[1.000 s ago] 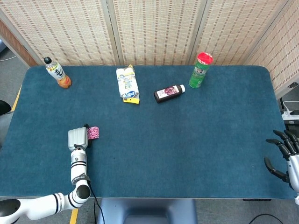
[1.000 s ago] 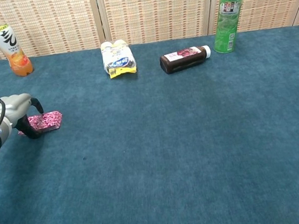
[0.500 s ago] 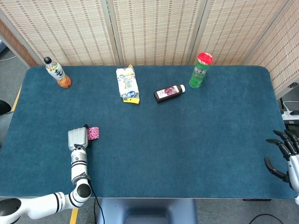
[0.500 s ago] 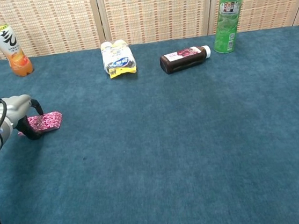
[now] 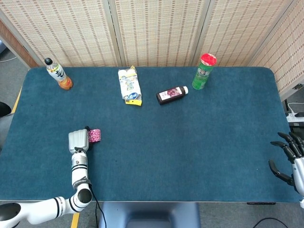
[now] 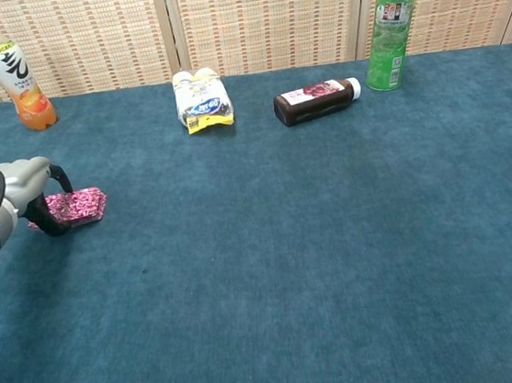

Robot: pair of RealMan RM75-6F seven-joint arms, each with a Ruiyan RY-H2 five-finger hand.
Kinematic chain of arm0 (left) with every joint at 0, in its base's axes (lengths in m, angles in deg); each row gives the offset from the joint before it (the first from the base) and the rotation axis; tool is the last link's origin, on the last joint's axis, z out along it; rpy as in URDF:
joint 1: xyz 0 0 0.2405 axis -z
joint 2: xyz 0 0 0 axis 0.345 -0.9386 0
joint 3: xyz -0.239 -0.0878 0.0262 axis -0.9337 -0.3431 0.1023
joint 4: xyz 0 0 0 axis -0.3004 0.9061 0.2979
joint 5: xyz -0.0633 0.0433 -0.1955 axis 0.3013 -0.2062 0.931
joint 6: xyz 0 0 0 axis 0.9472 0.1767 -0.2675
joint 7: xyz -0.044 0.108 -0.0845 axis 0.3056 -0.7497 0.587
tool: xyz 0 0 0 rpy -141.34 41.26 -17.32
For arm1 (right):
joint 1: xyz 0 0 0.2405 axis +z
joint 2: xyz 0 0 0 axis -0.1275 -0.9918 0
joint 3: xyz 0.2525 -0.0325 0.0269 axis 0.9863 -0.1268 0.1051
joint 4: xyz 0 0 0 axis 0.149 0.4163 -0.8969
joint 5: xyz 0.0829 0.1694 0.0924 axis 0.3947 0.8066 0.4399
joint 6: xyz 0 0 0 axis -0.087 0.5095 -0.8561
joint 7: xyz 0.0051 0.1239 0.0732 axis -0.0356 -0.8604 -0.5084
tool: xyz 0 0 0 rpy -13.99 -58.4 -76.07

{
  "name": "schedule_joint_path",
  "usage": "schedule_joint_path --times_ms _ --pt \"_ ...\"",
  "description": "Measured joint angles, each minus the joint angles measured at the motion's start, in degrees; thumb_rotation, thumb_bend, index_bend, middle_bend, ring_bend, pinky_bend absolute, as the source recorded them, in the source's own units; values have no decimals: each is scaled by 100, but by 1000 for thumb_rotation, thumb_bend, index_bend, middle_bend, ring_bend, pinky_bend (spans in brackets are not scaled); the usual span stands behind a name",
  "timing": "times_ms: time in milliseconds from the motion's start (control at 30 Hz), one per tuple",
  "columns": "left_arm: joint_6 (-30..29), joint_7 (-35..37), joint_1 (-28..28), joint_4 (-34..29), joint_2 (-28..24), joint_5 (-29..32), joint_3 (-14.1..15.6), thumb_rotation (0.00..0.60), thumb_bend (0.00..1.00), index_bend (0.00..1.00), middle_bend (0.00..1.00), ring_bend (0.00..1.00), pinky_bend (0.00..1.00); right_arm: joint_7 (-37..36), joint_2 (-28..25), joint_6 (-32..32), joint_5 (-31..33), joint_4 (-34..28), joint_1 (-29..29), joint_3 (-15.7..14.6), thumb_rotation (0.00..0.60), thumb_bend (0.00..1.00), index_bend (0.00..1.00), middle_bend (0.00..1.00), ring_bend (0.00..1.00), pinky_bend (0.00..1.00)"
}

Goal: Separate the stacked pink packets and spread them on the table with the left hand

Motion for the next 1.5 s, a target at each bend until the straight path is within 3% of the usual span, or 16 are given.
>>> schedule_joint_path --times_ms 233,467,767,1033,1200,1500 --pt "-157 116 -191 -537 -315 -232 126 600 348 566 1000 1000 1000 -3 -1 0 4 -7 -3 -1 600 309 313 152 93 565" --pt "-201 561 -652 -1066 -1131 -737 499 600 348 572 1000 1000 1000 -6 -16 -19 14 -29 0 -2 600 310 313 152 93 565" --pt "299 1295 -1000 -10 -1423 -1176 882 600 348 558 1000 1000 1000 88 20 -82 38 -36 25 0 600 309 313 152 93 565" --pt "632 2036 -1168 1013 -1112 -1764 1031 600 338 318 1000 1000 1000 149 32 -109 88 -65 37 21 600 309 313 152 93 565" --pt "730 2052 -1214 1089 -1020 -1877 1028 600 317 237 1000 1000 1000 135 15 -111 83 -71 33 14 600 309 313 152 92 565" --pt "876 1787 -1228 936 -1049 -1739 937 600 307 199 1000 1000 1000 97 8 -92 86 -64 28 23 600 309 313 152 93 565"
